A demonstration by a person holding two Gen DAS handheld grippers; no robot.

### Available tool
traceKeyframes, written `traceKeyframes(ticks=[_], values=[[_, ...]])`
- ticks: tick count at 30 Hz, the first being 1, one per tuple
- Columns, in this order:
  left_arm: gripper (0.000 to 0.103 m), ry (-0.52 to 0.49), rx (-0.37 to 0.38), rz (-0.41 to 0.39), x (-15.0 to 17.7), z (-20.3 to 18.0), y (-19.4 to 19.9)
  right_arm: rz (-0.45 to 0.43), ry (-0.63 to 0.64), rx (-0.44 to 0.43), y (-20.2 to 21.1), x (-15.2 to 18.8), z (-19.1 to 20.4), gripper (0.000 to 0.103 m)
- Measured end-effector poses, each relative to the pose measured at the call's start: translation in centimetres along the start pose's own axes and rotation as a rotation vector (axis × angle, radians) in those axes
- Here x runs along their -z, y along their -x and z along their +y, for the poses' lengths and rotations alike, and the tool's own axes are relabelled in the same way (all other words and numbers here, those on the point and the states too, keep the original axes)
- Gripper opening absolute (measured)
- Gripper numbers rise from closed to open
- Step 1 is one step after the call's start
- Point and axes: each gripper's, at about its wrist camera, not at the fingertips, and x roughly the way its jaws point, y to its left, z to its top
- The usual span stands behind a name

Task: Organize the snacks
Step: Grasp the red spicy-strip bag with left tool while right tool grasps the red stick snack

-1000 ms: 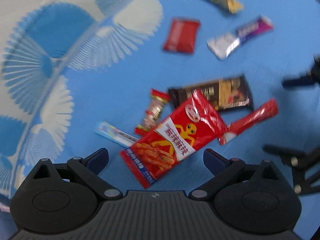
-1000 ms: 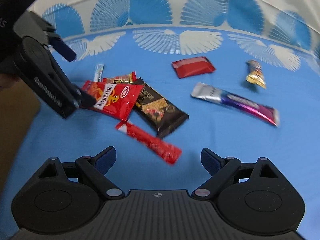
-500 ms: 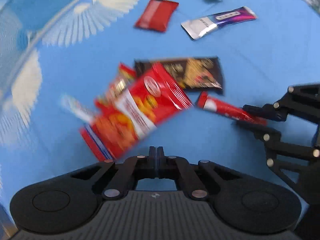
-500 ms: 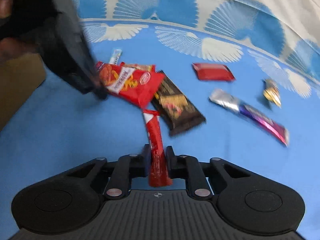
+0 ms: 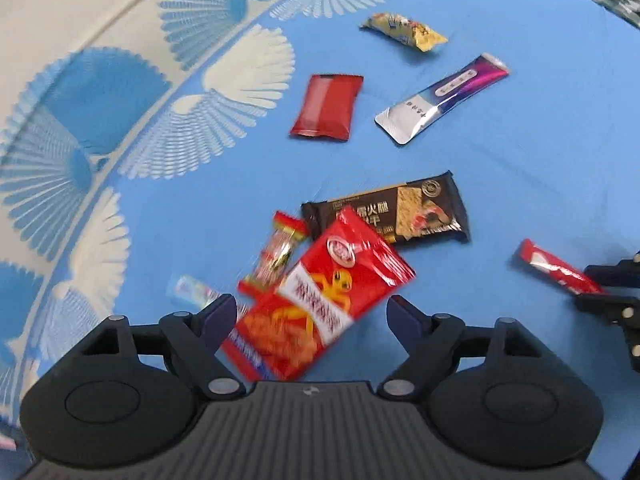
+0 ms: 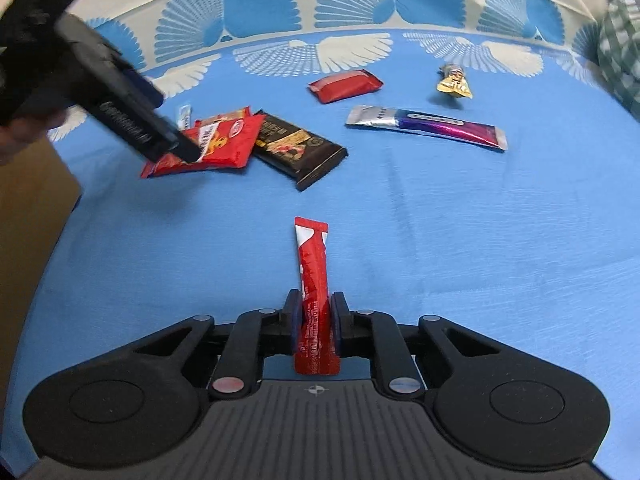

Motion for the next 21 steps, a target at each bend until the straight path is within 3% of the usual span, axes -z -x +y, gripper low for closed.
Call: traceKeyframes(ticks=[5,6,8,11,15,18,21], values=[[0.089,0.013,0.024,0.094,-0.7,-0.1,-3.9,-0.005,-0.024,-0.010,-1.3,-1.3,-1.4,0.018],[0.085,0.042,0.036,0.081,-0.4,0.2,-3.7,-0.007,-0.021,-0.014,-1.5,-1.6,-1.5,0.019],[0.056,0.116,0.103,0.077,0.1,0.6,-3.3,-0.013,-0.009,-0.014,-1.8,-1.8,-1.4,0.019],[0.040,0.147,0.117,0.062,1.2,-0.2,-2.4,-0.031,0.022,-0.001,-1.9,-1.5,-1.0,0.019],[0.033,0.207,0.164,0.070,3.9,-1.7,0.3,-0.031,0.050,0.025,-1.2,-1.1,-0.2,0.014],[0.029,0.291,0.180,0.051,6.1,-2.1,3.1,-0.033,0.013,0.040,0.1,-0.5,-0.1,0.013],[0.029,0.415,0.255,-0.007,7.8,-1.4,7.0,-0.069,-0.022,0.048,2.4,-0.3,0.4,0.013]])
